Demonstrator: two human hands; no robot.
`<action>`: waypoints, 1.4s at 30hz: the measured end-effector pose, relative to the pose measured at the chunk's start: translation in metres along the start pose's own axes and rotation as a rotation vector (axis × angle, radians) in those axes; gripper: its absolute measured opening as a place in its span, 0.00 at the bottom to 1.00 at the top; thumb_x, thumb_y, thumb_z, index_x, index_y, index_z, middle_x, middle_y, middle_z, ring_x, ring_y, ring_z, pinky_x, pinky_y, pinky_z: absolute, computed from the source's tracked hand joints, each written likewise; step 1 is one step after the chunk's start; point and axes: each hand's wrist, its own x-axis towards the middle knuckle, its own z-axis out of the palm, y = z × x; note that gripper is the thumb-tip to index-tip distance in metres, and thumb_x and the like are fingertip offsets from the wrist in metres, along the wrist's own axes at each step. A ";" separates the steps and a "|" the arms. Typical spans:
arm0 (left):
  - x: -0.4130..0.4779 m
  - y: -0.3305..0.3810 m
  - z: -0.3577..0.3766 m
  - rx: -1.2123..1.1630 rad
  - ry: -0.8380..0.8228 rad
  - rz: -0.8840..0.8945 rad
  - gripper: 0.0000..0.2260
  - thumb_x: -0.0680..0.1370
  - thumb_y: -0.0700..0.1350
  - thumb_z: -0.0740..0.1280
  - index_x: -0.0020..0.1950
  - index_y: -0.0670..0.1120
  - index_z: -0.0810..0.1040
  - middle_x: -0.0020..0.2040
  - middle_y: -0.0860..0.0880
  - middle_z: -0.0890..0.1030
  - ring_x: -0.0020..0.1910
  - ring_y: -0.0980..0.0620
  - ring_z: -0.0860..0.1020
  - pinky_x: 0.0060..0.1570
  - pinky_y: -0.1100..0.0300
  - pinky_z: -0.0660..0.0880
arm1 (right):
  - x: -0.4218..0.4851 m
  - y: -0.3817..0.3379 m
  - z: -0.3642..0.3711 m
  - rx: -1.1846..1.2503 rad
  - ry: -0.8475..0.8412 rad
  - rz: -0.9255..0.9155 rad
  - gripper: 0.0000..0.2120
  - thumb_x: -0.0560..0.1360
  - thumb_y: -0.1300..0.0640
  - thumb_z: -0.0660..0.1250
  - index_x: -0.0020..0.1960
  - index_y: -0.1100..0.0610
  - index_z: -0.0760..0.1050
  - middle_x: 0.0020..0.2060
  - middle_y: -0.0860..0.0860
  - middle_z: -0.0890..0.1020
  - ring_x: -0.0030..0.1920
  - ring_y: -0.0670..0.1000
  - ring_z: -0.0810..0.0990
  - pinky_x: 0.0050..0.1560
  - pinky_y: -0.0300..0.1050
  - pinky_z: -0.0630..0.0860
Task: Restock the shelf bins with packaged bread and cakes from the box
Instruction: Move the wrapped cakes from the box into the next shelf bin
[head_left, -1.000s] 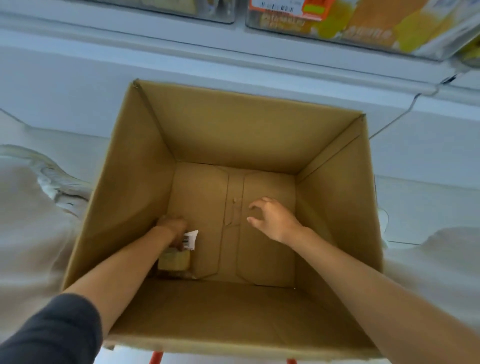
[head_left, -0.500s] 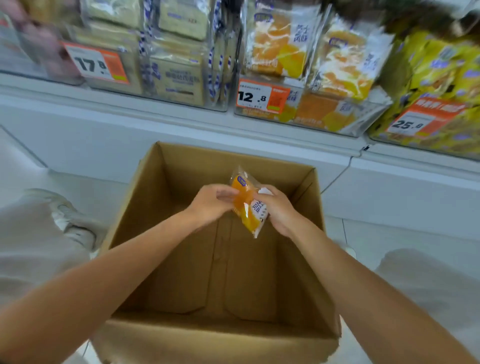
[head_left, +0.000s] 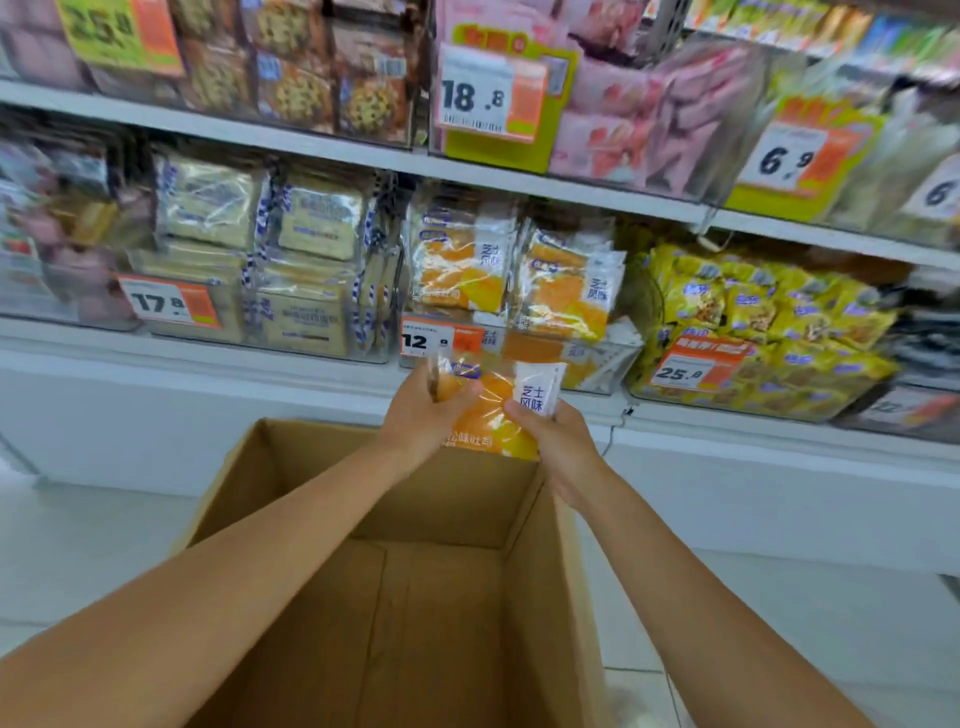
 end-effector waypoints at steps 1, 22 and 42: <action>0.010 0.006 0.006 0.001 -0.034 0.047 0.16 0.78 0.48 0.70 0.62 0.52 0.69 0.50 0.57 0.80 0.47 0.61 0.80 0.40 0.70 0.76 | 0.004 -0.008 -0.009 -0.006 0.044 -0.045 0.14 0.73 0.52 0.73 0.58 0.53 0.79 0.51 0.51 0.85 0.53 0.52 0.83 0.61 0.55 0.77; 0.185 0.075 0.025 1.418 -0.161 0.822 0.58 0.59 0.85 0.50 0.81 0.52 0.46 0.80 0.52 0.53 0.79 0.52 0.45 0.73 0.36 0.37 | 0.128 -0.078 -0.074 -0.121 0.291 -0.285 0.29 0.66 0.59 0.78 0.62 0.51 0.69 0.59 0.53 0.77 0.53 0.51 0.80 0.50 0.49 0.80; 0.178 0.076 0.033 1.308 -0.084 0.741 0.48 0.68 0.72 0.66 0.80 0.54 0.49 0.80 0.54 0.54 0.79 0.53 0.48 0.75 0.38 0.40 | 0.115 -0.077 -0.063 -0.228 0.414 -0.479 0.19 0.73 0.58 0.74 0.57 0.54 0.66 0.45 0.46 0.78 0.43 0.45 0.79 0.36 0.32 0.74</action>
